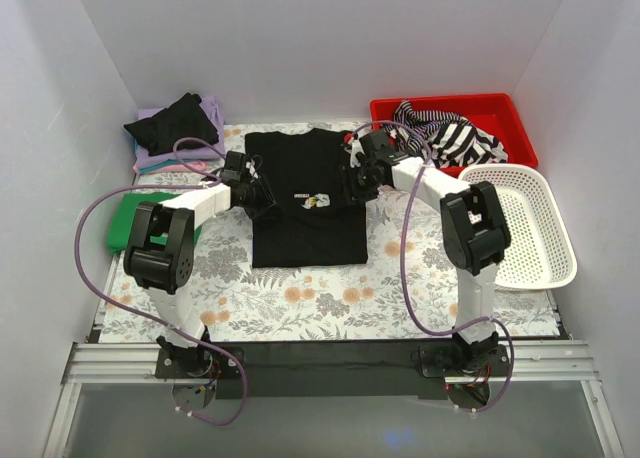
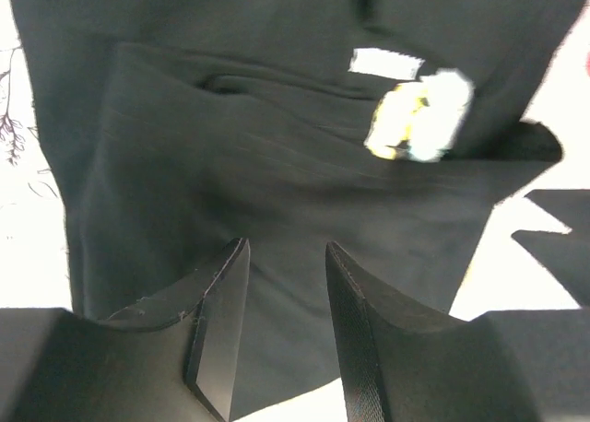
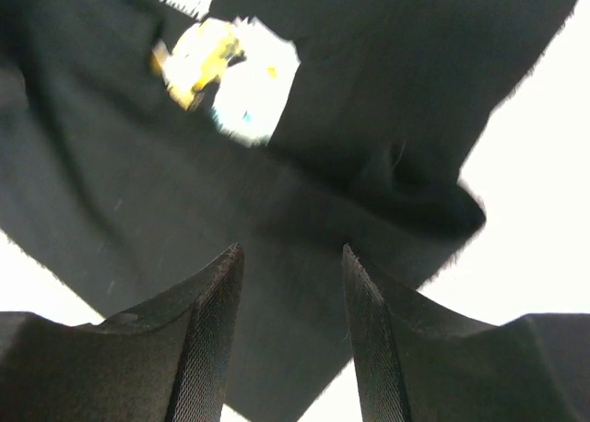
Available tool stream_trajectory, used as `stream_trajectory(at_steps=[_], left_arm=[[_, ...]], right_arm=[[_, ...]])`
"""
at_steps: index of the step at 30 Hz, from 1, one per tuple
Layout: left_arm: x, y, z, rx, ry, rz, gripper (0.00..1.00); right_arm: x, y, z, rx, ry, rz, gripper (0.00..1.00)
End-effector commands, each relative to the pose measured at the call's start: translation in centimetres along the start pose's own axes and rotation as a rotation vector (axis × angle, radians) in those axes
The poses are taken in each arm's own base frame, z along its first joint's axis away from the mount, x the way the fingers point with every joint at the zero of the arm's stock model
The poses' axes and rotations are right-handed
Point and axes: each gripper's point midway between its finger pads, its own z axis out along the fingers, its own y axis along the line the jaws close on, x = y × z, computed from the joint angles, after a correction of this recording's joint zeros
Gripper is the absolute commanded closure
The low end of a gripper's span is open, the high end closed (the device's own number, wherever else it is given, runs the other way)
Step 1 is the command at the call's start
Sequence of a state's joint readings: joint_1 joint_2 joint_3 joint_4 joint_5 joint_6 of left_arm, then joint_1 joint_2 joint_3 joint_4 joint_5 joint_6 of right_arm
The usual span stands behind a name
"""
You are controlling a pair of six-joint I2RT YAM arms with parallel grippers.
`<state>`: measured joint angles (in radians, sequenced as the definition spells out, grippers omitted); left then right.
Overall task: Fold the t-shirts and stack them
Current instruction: Fold the tshirt
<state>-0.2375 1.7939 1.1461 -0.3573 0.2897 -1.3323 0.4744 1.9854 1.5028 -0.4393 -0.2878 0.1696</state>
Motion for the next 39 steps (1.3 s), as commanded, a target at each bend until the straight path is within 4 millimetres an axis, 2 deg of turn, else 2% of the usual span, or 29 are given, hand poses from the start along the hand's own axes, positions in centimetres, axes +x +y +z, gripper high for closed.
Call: stream_trajectory(at_steps=[1, 5, 6, 7, 10, 12, 15, 16, 17, 18, 19, 20, 21, 22, 23, 24, 27, 28, 31, 32, 33, 34, 35, 37, 38, 39], left_arm=[[0.2, 0.3, 0.6, -0.001, 0.012, -0.012, 0.63], [-0.6, 0.9, 1.2, -0.045, -0.004, -0.003, 0.63], [-0.9, 1.1, 1.4, -0.061, -0.013, -0.003, 0.63], [-1.4, 1.3, 1.4, -0.080, -0.031, -0.005, 0.63], [-2.0, 2.8, 1.8, -0.160, -0.061, -0.012, 0.63], [-2.2, 3.7, 1.8, -0.205, -0.080, -0.016, 0.63], [-2.2, 3.5, 1.3, -0.193, -0.089, -0.009, 0.63], [-3.3, 1.8, 0.1, -0.129, -0.145, 0.017, 0.63], [-3.6, 1.0, -0.6, -0.096, -0.169, 0.028, 0.63], [-3.4, 1.0, -1.4, -0.082, -0.195, 0.037, 0.62], [-4.4, 0.1, -2.5, -0.051, -0.252, 0.050, 0.60], [-5.4, -0.8, -4.7, -0.035, -0.324, 0.060, 0.59], [-5.6, -1.0, -5.6, -0.030, -0.350, 0.067, 0.57], [-5.3, -0.7, -6.1, -0.037, -0.358, 0.068, 0.54], [-5.3, -0.8, -7.1, -0.041, -0.375, 0.054, 0.32], [-5.3, 0.0, -7.3, -0.079, -0.388, 0.032, 0.29], [-2.6, 2.3, -6.8, -0.125, -0.325, -0.014, 0.24], [-0.7, 3.9, -6.1, -0.154, -0.278, -0.027, 0.23], [1.7, 5.7, -5.7, -0.184, -0.234, -0.075, 0.20], [3.2, 7.1, -5.3, -0.207, -0.208, -0.089, 0.19], [4.2, 7.1, -5.1, -0.187, -0.180, -0.115, 0.19], [4.4, 6.8, -5.4, -0.161, -0.190, -0.116, 0.19], [5.6, 7.8, -5.2, -0.168, -0.173, -0.119, 0.18], [5.6, 7.5, -5.7, -0.145, -0.195, -0.121, 0.17], [6.0, 7.5, -5.8, -0.131, -0.188, -0.118, 0.17], [6.6, 7.7, -5.7, -0.125, -0.176, -0.116, 0.17]], right_arm=[[-2.3, -0.3, 2.3, 0.004, -0.032, 0.010, 0.47], [-3.9, -1.5, 3.7, 0.046, -0.045, 0.014, 0.46], [-3.8, -1.9, 4.0, 0.063, -0.025, 0.020, 0.46], [-4.6, -2.3, 4.6, 0.078, -0.033, 0.018, 0.46], [-5.2, -3.3, 5.3, 0.102, -0.034, 0.023, 0.47], [-5.9, -3.8, 5.2, 0.127, -0.051, 0.011, 0.47], [-6.0, -3.2, 4.6, 0.095, -0.058, -0.026, 0.47], [-7.7, -2.1, 3.2, 0.074, -0.130, -0.059, 0.47], [-7.8, -1.9, 2.5, 0.068, -0.152, -0.072, 0.47], [-6.7, -2.1, 2.3, 0.076, -0.147, -0.080, 0.45], [-7.7, -1.5, 0.1, 0.079, -0.197, -0.100, 0.43], [-8.0, -1.5, -0.8, 0.089, -0.219, -0.106, 0.42], [-7.0, -1.7, -1.3, 0.095, -0.207, -0.108, 0.39], [-7.5, -1.1, -3.3, 0.097, -0.243, -0.126, 0.37], [-7.3, -1.2, -4.1, 0.106, -0.252, -0.123, 0.36], [-6.7, -1.3, -4.6, 0.107, -0.249, -0.123, 0.34], [-3.3, -1.6, -5.6, 0.104, -0.219, -0.098, 0.31], [-1.1, -2.0, -5.5, 0.100, -0.190, -0.080, 0.31], [1.4, -2.3, -5.9, 0.071, -0.170, -0.042, 0.30], [3.6, -2.4, -5.5, 0.039, -0.133, -0.009, 0.29], [4.6, -2.3, -5.4, 0.012, -0.121, 0.004, 0.29], [4.5, -1.8, -5.7, -0.016, -0.145, 0.001, 0.29], [6.3, -1.8, -5.3, -0.037, -0.114, 0.027, 0.29], [6.9, -1.3, -5.5, -0.068, -0.125, 0.043, 0.28], [8.4, -1.3, -5.2, -0.078, -0.100, 0.063, 0.28], [8.6, -1.1, -5.3, -0.090, -0.103, 0.079, 0.28]])
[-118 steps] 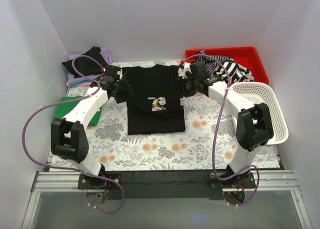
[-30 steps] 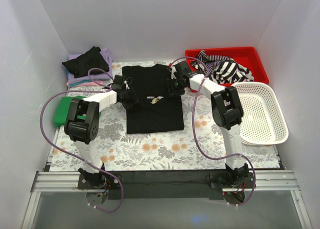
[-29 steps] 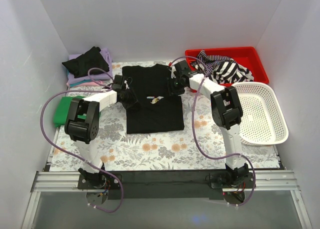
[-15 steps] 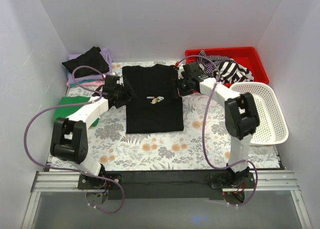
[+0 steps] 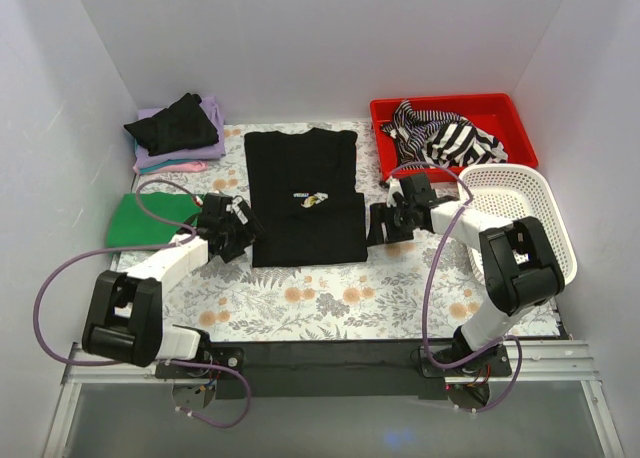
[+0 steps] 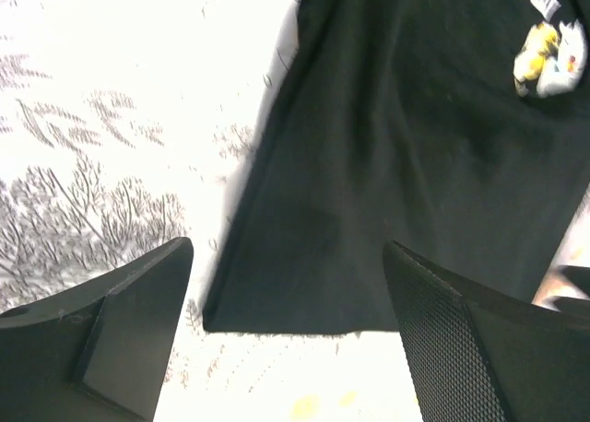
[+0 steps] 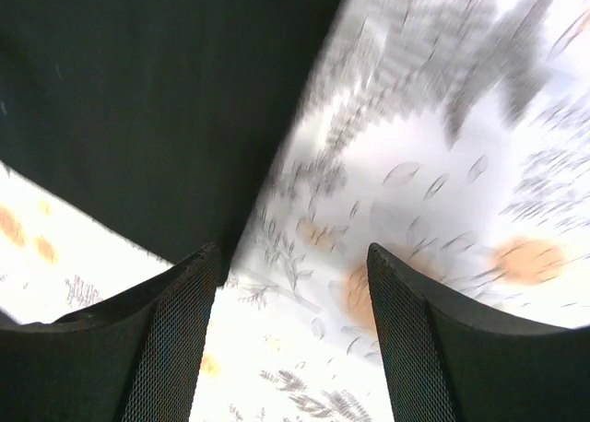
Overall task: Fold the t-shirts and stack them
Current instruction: Fold the tshirt
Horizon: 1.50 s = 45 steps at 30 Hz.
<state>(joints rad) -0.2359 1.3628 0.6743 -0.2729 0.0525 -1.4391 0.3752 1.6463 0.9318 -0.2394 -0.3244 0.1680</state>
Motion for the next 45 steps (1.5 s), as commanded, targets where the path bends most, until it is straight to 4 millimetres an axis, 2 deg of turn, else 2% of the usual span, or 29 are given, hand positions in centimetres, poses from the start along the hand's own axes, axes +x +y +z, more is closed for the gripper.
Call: stream_trajectory(at_steps=[1, 6, 11, 13, 14, 17, 18, 21, 22, 23, 24, 26, 27, 28, 29, 30, 32, 33, 35, 38, 40, 41, 42, 43, 45], left_arm=[[1.3, 0.5, -0.7, 0.028, 0.014, -0.020, 0.16], [3.3, 0.5, -1.0, 0.083, 0.076, -0.029, 0.16], [6.1, 1.1, -1.0, 0.148, 0.150, -0.036, 0.18], [6.8, 1.1, -1.2, 0.170, 0.170, -0.033, 0.23], [7.6, 1.8, -1.2, 0.160, 0.187, -0.036, 0.28], [8.5, 2.4, -1.2, 0.162, 0.200, -0.045, 0.31], [8.8, 2.6, -1.2, 0.162, 0.208, -0.050, 0.38], [10.1, 3.6, -1.2, 0.143, 0.239, -0.074, 0.42], [10.1, 3.5, -1.3, 0.157, 0.231, -0.072, 0.50], [10.1, 3.8, -1.2, 0.150, 0.225, -0.072, 0.53], [10.2, 4.0, -1.1, 0.141, 0.224, -0.075, 0.53], [10.1, 4.0, -0.9, 0.144, 0.218, -0.072, 0.62], [10.0, 3.9, -0.7, 0.151, 0.210, -0.070, 0.64], [9.9, 3.8, -0.5, 0.152, 0.211, -0.070, 0.70], [10.2, 4.0, -0.3, 0.144, 0.226, -0.069, 0.87], [10.3, 4.1, -0.1, 0.138, 0.233, -0.070, 0.93], [10.2, 4.0, 0.3, 0.139, 0.233, -0.069, 1.00], [10.2, 4.2, 0.6, 0.123, 0.236, -0.068, 1.00], [9.7, 3.8, 0.8, 0.136, 0.219, -0.054, 1.00], [8.5, 3.3, 1.1, 0.144, 0.181, -0.041, 1.00], [8.1, 3.1, 1.1, 0.138, 0.173, -0.023, 1.00], [7.5, 2.7, 1.1, 0.143, 0.157, -0.015, 0.87], [8.0, 3.4, 0.9, 0.109, 0.178, -0.020, 0.63], [7.7, 3.7, 0.8, 0.088, 0.161, -0.023, 0.53], [7.7, 4.0, 0.4, 0.067, 0.159, -0.026, 0.43]], right_arm=[[-1.5, 2.7, -1.2, -0.129, -0.095, -0.003, 0.28], [0.9, 3.2, -0.6, -0.185, -0.063, 0.043, 0.28], [2.1, 3.7, -0.2, -0.236, -0.038, 0.075, 0.28], [2.5, 3.7, 0.2, -0.241, -0.028, 0.088, 0.29], [2.8, 3.7, 0.3, -0.244, -0.020, 0.097, 0.30], [3.2, 3.9, 0.8, -0.272, -0.013, 0.129, 0.30], [3.5, 3.9, 1.2, -0.279, -0.001, 0.145, 0.31], [4.2, 4.2, 1.9, -0.304, 0.022, 0.173, 0.34], [4.2, 4.6, 2.1, -0.315, 0.015, 0.167, 0.34], [4.5, 4.6, 2.3, -0.317, 0.022, 0.177, 0.35], [4.9, 4.5, 2.7, -0.315, 0.040, 0.194, 0.38], [5.2, 4.8, 3.3, -0.324, 0.051, 0.193, 0.45], [5.7, 4.6, 3.7, -0.322, 0.066, 0.206, 0.52], [5.8, 4.7, 3.9, -0.329, 0.069, 0.207, 0.53], [5.7, 4.9, 4.0, -0.342, 0.069, 0.204, 0.57], [5.9, 4.8, 4.3, -0.342, 0.077, 0.208, 0.67], [5.8, 4.9, 4.3, -0.345, 0.073, 0.204, 0.70], [5.8, 4.9, 4.4, -0.344, 0.071, 0.202, 0.78], [5.6, 5.1, 4.2, -0.355, 0.065, 0.190, 0.82], [5.3, 5.3, 4.1, -0.361, 0.057, 0.181, 0.84], [5.2, 5.4, 3.9, -0.367, 0.057, 0.178, 0.82], [5.3, 5.4, 3.9, -0.367, 0.057, 0.178, 0.75], [5.1, 5.4, 3.8, -0.367, 0.052, 0.175, 0.71], [5.1, 5.4, 3.8, -0.366, 0.051, 0.176, 0.69], [4.9, 5.5, 3.7, -0.363, 0.044, 0.173, 0.64]])
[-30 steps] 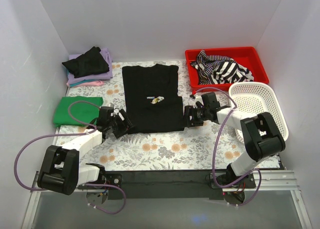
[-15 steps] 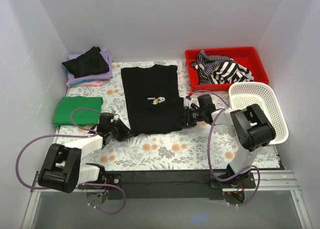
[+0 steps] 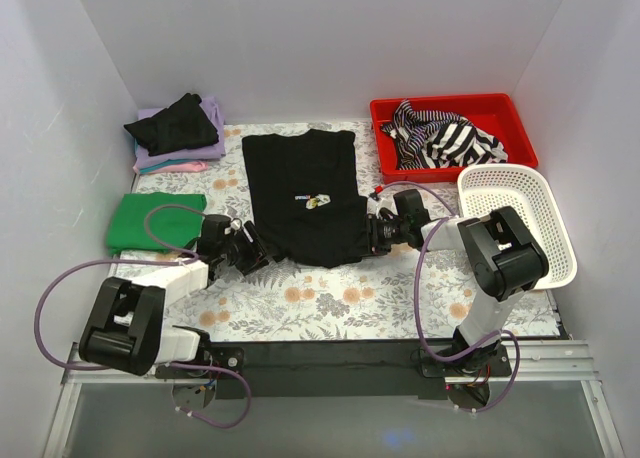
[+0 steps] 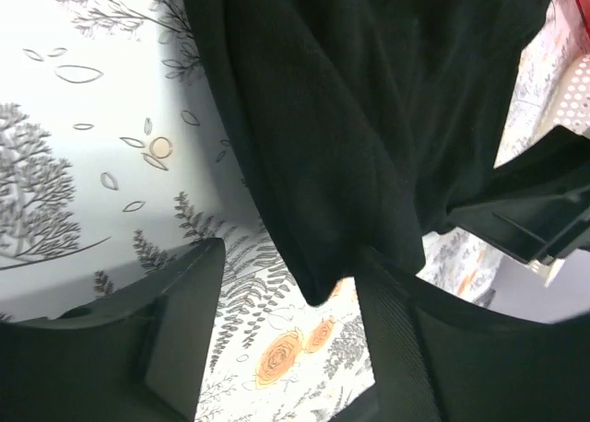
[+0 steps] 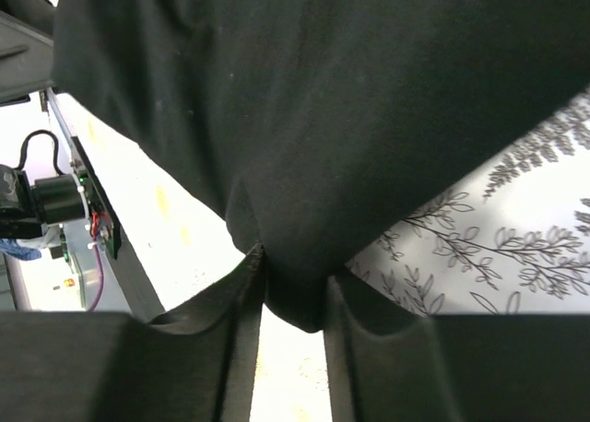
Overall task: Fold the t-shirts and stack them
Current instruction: Fold the tshirt
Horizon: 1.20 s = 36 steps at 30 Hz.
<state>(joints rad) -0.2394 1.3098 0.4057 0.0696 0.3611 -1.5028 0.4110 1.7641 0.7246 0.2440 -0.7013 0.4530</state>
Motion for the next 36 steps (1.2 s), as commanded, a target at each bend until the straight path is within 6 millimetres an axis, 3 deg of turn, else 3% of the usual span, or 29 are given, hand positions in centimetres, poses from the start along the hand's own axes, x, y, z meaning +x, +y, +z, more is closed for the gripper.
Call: stream_trajectory(at_steps=[1, 10, 21, 24, 25, 28, 29, 30, 31, 32, 36], left_arm=[[1.1, 5.2, -1.0, -0.227, -0.008, -0.003, 0.41], [1.7, 6.7, -1.9, -0.258, -0.054, -0.036, 0.37], [1.2, 6.0, -0.8, -0.213, -0.069, -0.066, 0.38], [1.5, 6.3, -0.2, -0.232, -0.036, -0.074, 0.46], [1.8, 6.6, 0.0, -0.241, -0.017, -0.073, 0.58], [1.9, 6.5, 0.2, -0.240, -0.002, -0.073, 0.80], [2.1, 6.5, 0.3, -0.237, 0.012, -0.067, 0.94], [2.0, 6.3, 0.3, -0.232, 0.011, -0.067, 1.00], [1.9, 6.2, 0.3, -0.229, 0.004, -0.065, 1.00], [1.7, 6.0, 0.1, -0.222, -0.001, -0.055, 1.00], [1.8, 5.4, -1.2, -0.240, 0.026, -0.021, 1.00]], right_arm=[[1.4, -1.1, 0.0, 0.055, 0.027, 0.009, 0.62], [1.5, -1.1, -0.2, 0.062, 0.028, 0.004, 0.60], [1.5, -1.3, -0.1, 0.070, 0.036, 0.000, 0.60], [1.5, -1.6, 0.0, 0.082, 0.036, 0.005, 0.60], [1.6, -1.7, 0.0, 0.088, 0.035, 0.007, 0.60], [1.7, -1.9, 0.2, 0.087, 0.043, 0.012, 0.66], [1.8, -1.9, 0.3, 0.078, 0.050, 0.013, 0.72], [1.7, -1.8, 0.3, 0.076, 0.049, 0.013, 0.76], [1.7, -1.7, 0.3, 0.073, 0.049, 0.009, 0.81], [1.5, -1.5, 0.2, 0.069, 0.045, 0.004, 0.95], [1.2, -0.2, -0.6, 0.044, 0.023, -0.019, 0.99]])
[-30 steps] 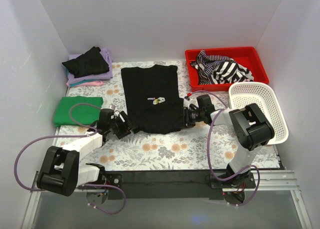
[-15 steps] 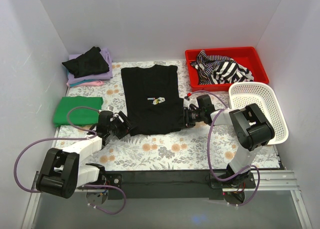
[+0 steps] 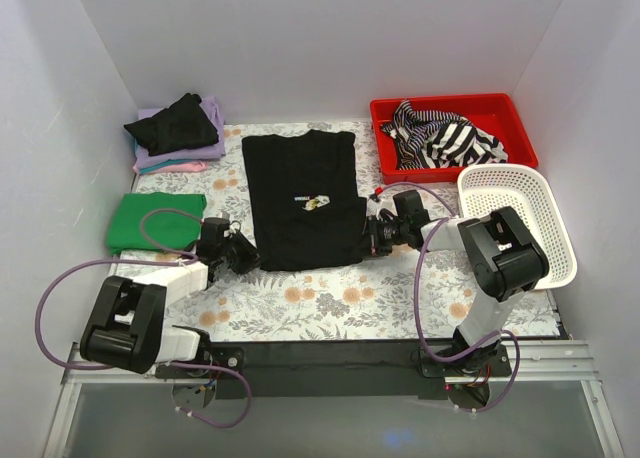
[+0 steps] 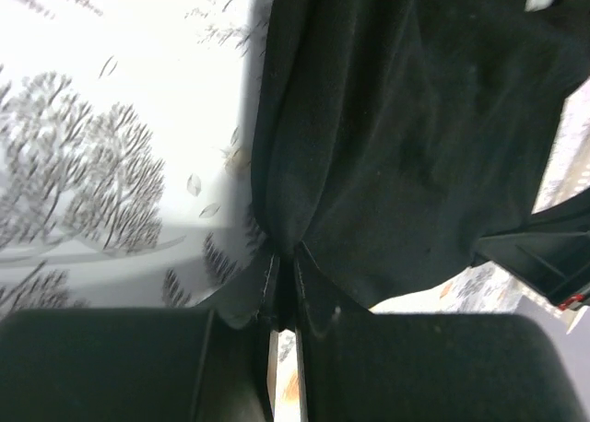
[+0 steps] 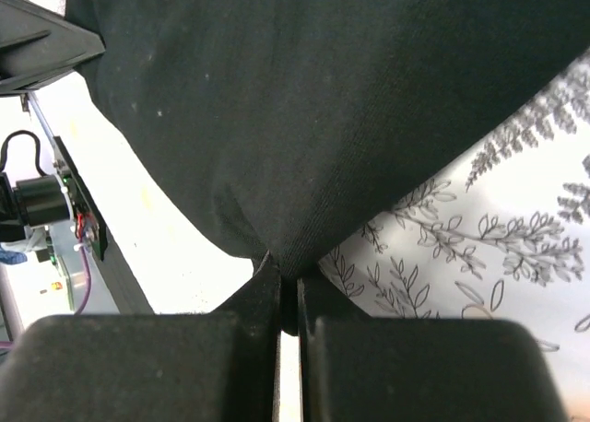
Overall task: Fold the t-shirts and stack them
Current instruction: Fold the tshirt
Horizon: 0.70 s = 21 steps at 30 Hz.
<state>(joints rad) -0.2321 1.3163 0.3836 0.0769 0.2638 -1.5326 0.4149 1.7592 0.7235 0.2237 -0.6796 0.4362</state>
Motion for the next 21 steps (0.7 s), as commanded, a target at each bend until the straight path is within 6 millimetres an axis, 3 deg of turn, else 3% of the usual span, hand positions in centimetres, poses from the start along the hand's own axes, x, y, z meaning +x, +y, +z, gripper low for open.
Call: stream_trajectory(at_steps=[1, 3, 4, 10, 11, 16, 21], left_arm=[[1.8, 3.0, -1.7, -0.166, 0.083, 0.039, 1.00], [2.7, 2.6, -2.5, -0.156, 0.126, 0.022, 1.00], [2.6, 1.4, -3.1, -0.128, 0.137, 0.012, 1.00], [3.6, -1.4, -6.4, -0.088, 0.203, -0.016, 1.00], [3.6, -2.4, -7.0, -0.061, 0.213, -0.010, 1.00], [5.8, -2.3, -10.0, -0.099, 0.311, -0.025, 1.00], [7.8, -2.6, -13.9, -0.072, 0.345, -0.056, 1.00]], right_arm=[[1.2, 0.2, -0.8, 0.024, 0.016, -0.010, 0.99], [1.0, 1.0, -1.6, 0.021, -0.003, -0.026, 0.99], [1.6, 0.9, -1.9, 0.029, 0.007, -0.018, 0.99], [3.0, 2.9, -4.6, 0.033, -0.009, -0.044, 0.99], [3.8, 3.3, -5.4, 0.040, -0.001, -0.039, 0.99], [7.5, 5.1, -7.0, 0.037, 0.031, -0.025, 0.99], [11.4, 8.8, -8.3, -0.004, 0.081, -0.052, 0.99]])
